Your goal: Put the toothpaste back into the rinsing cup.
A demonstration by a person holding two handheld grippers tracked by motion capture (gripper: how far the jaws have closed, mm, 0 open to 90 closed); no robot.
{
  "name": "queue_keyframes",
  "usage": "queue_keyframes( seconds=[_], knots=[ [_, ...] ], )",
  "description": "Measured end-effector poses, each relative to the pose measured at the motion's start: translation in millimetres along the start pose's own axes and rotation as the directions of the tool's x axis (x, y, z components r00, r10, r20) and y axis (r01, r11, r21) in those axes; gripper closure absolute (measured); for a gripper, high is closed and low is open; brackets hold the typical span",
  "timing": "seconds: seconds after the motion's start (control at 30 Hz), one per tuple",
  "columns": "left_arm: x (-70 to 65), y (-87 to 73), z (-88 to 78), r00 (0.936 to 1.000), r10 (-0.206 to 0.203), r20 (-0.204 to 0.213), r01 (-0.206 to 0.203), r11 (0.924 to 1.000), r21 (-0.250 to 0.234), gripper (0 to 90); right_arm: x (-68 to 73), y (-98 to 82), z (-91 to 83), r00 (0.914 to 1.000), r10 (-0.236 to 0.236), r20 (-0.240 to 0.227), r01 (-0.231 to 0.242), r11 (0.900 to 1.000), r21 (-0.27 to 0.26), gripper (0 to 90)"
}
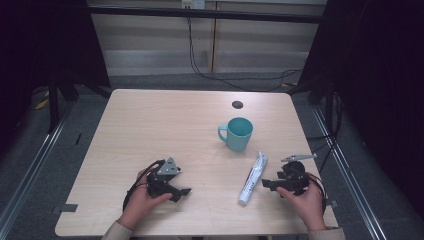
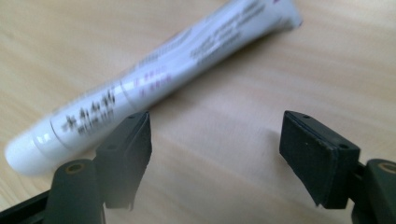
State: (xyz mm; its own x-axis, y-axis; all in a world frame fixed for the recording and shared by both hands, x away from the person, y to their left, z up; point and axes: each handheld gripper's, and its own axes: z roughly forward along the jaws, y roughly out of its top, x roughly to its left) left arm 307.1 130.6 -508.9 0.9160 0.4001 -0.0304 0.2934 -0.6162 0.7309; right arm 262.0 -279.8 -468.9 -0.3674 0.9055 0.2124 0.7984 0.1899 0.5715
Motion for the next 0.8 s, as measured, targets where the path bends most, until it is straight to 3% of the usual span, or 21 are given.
queue_keyframes(
  seconds=[0.2,0.33,0.8],
  knots=[
    [-0.1,-0.2,0.1,1.0000,-0.001,0.001,0.001,1.0000,-0.002,16.0,2.0,20.8,5.2,0.9988,0.046,-0.014,-0.046,0.998,0.047,27.6],
    [0.0,-0.2,0.0,1.0000,-0.001,0.001,0.001,1.0000,-0.002,16.0,2.3,30.3,11.5,0.9947,0.101,-0.020,-0.099,0.992,0.079,27.6],
    [0.0,-0.2,0.0,1.0000,-0.001,0.001,0.001,1.0000,-0.002,16.0,9.7,44.3,33.8,0.9900,0.141,0.009,-0.141,0.980,0.138,25.8]
  ],
)
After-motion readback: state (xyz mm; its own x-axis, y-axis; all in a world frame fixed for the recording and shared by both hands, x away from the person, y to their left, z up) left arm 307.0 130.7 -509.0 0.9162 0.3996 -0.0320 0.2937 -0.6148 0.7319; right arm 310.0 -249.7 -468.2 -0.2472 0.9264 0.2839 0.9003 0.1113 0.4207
